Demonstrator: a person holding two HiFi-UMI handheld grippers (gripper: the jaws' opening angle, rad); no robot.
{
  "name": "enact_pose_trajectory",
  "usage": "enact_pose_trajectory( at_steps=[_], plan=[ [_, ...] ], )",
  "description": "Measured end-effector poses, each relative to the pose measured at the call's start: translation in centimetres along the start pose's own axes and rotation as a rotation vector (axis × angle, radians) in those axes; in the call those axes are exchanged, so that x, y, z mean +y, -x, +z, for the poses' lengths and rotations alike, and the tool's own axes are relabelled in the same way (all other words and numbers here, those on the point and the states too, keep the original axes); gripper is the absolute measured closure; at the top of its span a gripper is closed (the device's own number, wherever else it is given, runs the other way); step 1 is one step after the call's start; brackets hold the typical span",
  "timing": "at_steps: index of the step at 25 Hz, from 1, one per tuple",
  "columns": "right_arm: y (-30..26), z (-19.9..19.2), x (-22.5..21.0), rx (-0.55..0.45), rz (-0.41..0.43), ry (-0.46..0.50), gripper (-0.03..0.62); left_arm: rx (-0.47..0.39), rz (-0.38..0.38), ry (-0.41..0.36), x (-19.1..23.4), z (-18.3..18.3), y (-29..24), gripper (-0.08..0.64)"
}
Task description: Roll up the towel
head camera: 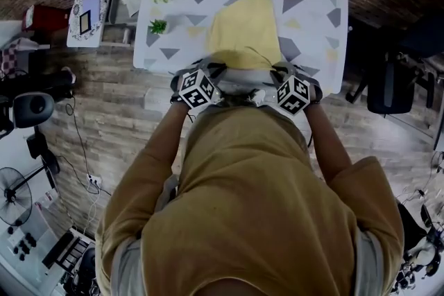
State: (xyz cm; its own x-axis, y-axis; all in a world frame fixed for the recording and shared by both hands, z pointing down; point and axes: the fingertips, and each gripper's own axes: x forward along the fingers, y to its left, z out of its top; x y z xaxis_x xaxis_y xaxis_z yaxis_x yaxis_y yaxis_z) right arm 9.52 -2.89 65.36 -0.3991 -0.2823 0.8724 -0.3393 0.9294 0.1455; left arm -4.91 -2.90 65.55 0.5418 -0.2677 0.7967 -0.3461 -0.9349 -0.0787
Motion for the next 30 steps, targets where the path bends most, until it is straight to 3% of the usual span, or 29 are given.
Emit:
enact_pose_trajectory(
  at_steps=[5,12,24,30],
  plan=[
    [0.8,0.2,0.2,-0.004,0.023,0.016,0.563,-0.01,-0.005,-0.01,0.1,0.4,0.8,0.48],
    [2.4,1.2,0.0,-0.011,0.085,0.023,0.565,-0.013,-0.077,0.012,-0.1,1.1,1.3,0.479],
    [3.6,2.6,-3.2,-0.053,0.157,-0.1,0.565,-0.037,-0.183,0.057,1.8,2.3,2.5,0.479],
    [3.9,3.6,-5.5,-0.057,0.187,-0.149,0.565,-0.091,-0.205,0.142,4.0,3.0,2.5,0.48]
  ],
)
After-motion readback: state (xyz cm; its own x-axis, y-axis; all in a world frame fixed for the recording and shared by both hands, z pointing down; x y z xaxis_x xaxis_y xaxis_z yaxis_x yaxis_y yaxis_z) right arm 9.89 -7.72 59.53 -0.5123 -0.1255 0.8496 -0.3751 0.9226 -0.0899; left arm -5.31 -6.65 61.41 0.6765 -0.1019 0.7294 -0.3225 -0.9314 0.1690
